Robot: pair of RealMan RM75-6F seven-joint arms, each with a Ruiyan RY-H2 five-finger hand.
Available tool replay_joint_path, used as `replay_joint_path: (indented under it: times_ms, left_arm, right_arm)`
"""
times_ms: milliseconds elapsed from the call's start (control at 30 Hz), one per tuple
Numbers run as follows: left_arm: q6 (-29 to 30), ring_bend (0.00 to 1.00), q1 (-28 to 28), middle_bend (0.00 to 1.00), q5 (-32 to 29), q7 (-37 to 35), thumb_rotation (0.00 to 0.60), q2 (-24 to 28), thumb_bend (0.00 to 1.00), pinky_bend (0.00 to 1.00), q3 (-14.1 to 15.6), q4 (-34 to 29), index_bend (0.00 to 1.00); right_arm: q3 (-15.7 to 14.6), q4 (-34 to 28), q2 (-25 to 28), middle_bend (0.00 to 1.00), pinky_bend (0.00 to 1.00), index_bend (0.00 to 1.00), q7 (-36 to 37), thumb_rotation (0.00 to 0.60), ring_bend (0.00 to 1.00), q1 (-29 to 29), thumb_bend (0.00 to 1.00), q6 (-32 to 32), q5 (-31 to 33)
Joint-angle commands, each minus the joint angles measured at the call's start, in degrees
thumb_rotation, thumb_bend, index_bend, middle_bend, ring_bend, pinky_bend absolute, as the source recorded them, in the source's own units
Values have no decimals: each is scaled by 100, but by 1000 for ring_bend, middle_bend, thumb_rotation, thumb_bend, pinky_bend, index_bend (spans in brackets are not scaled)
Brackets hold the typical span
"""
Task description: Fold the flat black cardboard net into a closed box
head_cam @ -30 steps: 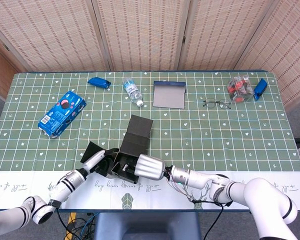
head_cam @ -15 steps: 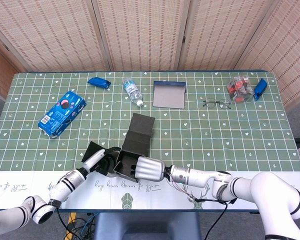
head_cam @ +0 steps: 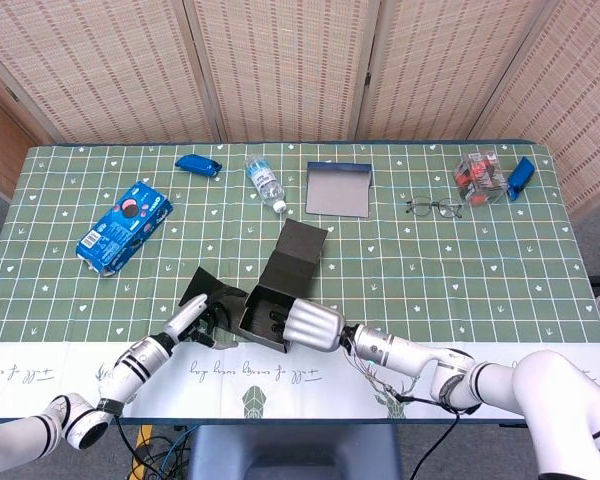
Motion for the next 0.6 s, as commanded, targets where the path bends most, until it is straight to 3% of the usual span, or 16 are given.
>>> replay_joint_path:
  times_ms: [33, 233, 400, 600]
  left_arm:
    - [148, 400, 120, 148, -97, 290, 600, 82, 144, 662, -61, -185, 148]
    - [427, 259, 325, 122, -233, 660, 600, 297, 142, 579, -171, -521, 139]
    - [718, 229, 503, 121, -268, 965, 600, 553, 141, 569, -247, -817, 139]
    - [990, 207, 718, 119, -329, 1119, 600, 816, 140, 562, -321, -1127, 139]
  right_arm:
    - [186, -277, 71, 85, 1000, 4, -260, 600, 691, -319, 261, 85, 376]
    - [270, -856, 355, 88, 1000, 0, -190, 600, 685, -753, 222, 369, 761]
    - [249, -1726, 899, 171, 1000, 0, -151, 600, 685, -1080, 220, 166, 1330]
    - [213, -1953, 1127, 177, 1000, 0, -325, 600, 685, -1274, 220, -122, 1762]
